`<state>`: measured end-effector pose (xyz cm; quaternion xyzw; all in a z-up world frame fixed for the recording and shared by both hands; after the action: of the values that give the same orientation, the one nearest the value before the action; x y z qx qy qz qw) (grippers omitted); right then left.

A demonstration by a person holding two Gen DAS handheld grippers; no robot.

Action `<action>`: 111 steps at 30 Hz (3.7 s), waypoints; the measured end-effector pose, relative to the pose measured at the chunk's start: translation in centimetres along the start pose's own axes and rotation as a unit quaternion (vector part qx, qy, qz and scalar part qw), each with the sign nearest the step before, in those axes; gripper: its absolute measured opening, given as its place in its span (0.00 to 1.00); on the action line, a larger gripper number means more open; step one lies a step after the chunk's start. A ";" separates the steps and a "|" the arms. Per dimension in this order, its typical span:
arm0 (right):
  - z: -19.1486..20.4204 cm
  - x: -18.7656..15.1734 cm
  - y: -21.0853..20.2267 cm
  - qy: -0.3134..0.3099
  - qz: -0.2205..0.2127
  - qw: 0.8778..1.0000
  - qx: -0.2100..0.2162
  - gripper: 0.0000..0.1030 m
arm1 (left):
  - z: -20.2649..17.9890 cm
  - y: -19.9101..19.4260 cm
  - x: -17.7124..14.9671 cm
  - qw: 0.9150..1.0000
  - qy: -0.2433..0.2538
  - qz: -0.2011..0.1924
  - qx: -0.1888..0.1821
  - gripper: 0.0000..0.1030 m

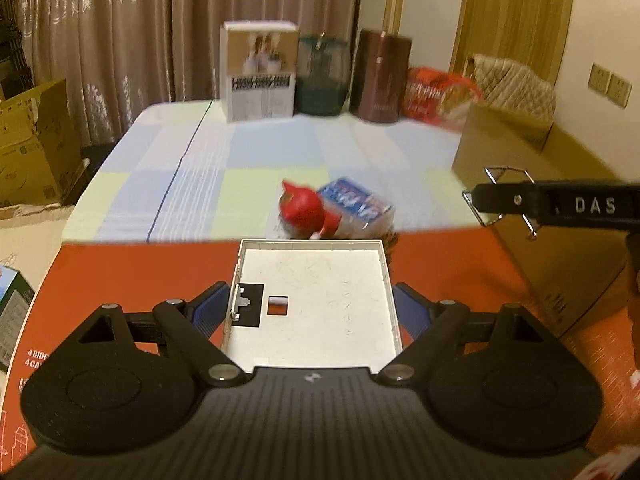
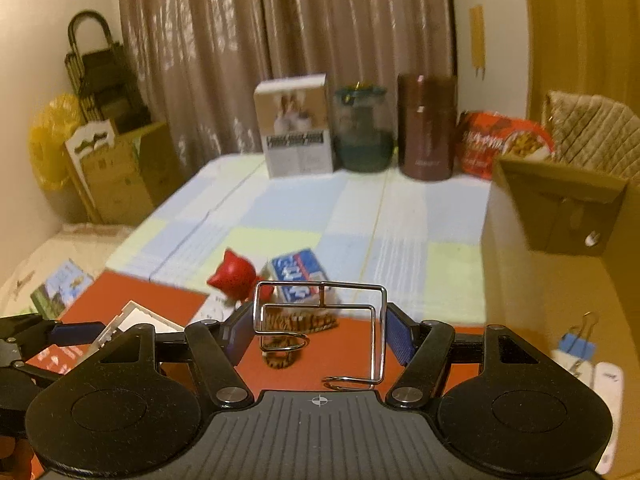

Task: Organize rigid objects
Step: 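Carry the white tray and wire rack over the cardboard box, then lower the tray and rack into the box and open both grippers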

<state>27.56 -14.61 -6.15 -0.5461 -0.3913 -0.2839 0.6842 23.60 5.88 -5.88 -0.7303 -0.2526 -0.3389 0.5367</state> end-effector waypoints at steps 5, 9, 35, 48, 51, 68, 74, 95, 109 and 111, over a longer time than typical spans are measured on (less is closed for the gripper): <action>-2.5 1.4 -3.2 0.021 -0.039 0.999 -0.025 0.63 | -3.0 -1.0 2.0 0.999 0.015 -0.026 -0.025 0.82; -5.5 2.6 -5.4 0.040 -0.057 0.996 -0.050 0.63 | -6.3 -1.2 3.5 0.997 0.037 -0.040 -0.051 0.82; -25.0 0.0 -11.3 0.146 -0.028 0.979 -0.140 0.63 | -25.3 5.5 7.9 0.977 0.133 -0.022 -0.167 0.82; -26.6 0.8 -9.3 0.148 -0.023 0.980 -0.131 0.63 | -26.1 10.1 9.4 0.976 0.151 -0.009 -0.157 0.82; -26.8 1.4 -8.5 0.147 -0.023 0.980 -0.129 0.63 | -26.0 11.1 10.1 0.976 0.156 -0.009 -0.153 0.82; -27.9 2.8 -6.0 0.150 -0.026 0.980 -0.129 0.63 | -25.5 15.5 11.8 0.979 0.144 0.009 -0.147 0.83; -28.2 2.5 -6.3 0.153 -0.024 0.979 -0.131 0.63 | -24.8 14.9 12.2 0.981 0.133 -0.008 -0.139 0.83; -26.4 1.9 -6.2 0.142 -0.006 0.982 -0.125 0.63 | -23.3 11.8 12.4 0.983 0.136 -0.018 -0.125 0.83; -25.6 0.9 -5.8 0.121 0.018 0.984 -0.131 0.63 | -22.5 11.5 11.8 0.984 0.131 -0.014 -0.123 0.83; -25.6 0.6 -5.9 0.118 0.022 0.984 -0.131 0.63 | -22.5 11.5 11.6 0.984 0.131 -0.013 -0.123 0.83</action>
<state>28.84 -40.81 -5.01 -0.6019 -0.2551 -0.3802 0.6543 34.49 -18.93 0.36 -0.7366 -0.1462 -0.4668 0.4671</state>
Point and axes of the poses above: each gripper's, at about its wrist camera, not at the fingertips, and y roughly the way its jaws point, z to its left, x to its top, the point moved 4 cm from there along y, roughly the way its jaws point, and after that the axes turned 11 degrees about -x, right-handed, at the moved point
